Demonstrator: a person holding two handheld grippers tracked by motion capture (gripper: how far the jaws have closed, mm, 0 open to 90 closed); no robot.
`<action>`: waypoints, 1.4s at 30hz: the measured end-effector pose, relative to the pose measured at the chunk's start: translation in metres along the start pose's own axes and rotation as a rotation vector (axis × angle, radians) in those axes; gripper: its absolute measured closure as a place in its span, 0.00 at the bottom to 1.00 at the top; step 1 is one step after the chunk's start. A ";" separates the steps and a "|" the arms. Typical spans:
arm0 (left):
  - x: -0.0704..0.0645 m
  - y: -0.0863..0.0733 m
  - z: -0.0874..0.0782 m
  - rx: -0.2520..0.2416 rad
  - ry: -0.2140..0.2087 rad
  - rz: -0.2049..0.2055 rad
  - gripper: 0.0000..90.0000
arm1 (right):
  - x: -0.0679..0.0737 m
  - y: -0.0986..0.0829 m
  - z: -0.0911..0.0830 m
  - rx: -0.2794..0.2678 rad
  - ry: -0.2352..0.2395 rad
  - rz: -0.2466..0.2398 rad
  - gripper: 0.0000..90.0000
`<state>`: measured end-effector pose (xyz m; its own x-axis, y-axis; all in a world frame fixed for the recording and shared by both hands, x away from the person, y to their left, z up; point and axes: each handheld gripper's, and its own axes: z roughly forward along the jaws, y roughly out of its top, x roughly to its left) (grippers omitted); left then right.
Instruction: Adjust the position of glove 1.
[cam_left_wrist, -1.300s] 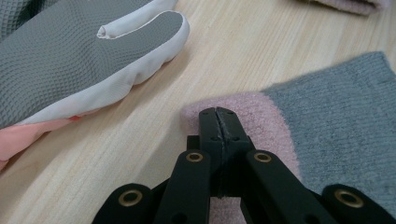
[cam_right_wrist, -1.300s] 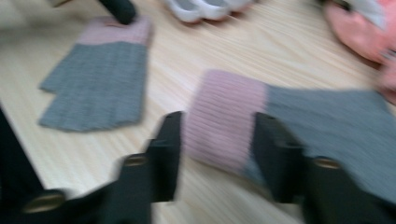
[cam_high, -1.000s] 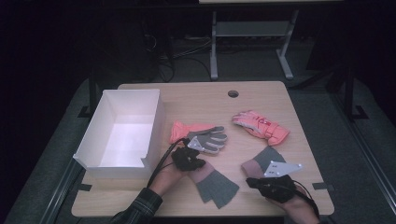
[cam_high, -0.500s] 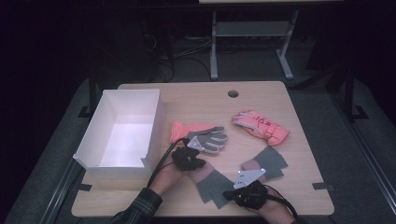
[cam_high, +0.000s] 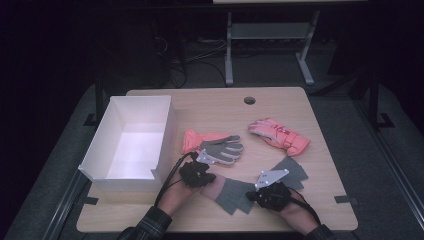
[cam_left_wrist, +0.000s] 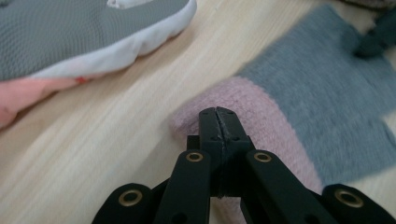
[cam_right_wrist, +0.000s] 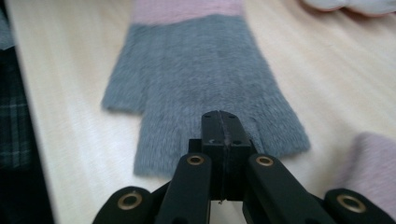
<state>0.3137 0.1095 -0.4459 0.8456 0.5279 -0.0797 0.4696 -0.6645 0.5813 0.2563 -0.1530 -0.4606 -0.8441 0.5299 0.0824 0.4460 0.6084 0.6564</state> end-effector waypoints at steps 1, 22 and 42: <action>-0.001 -0.002 -0.002 0.001 0.003 -0.004 1.00 | -0.002 0.002 0.001 0.002 -0.005 0.003 1.00; -0.019 -0.016 -0.011 0.001 -0.115 -0.015 1.00 | -0.033 0.033 0.020 0.017 -0.101 0.007 1.00; -0.012 -0.016 -0.027 -0.075 0.002 0.017 0.98 | -0.062 -0.005 -0.055 -0.156 -0.162 0.177 0.84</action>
<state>0.2895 0.1280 -0.4325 0.8524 0.5185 -0.0677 0.4351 -0.6315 0.6417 0.2897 -0.2213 -0.4275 -0.6931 0.7148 0.0937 0.5203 0.4061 0.7513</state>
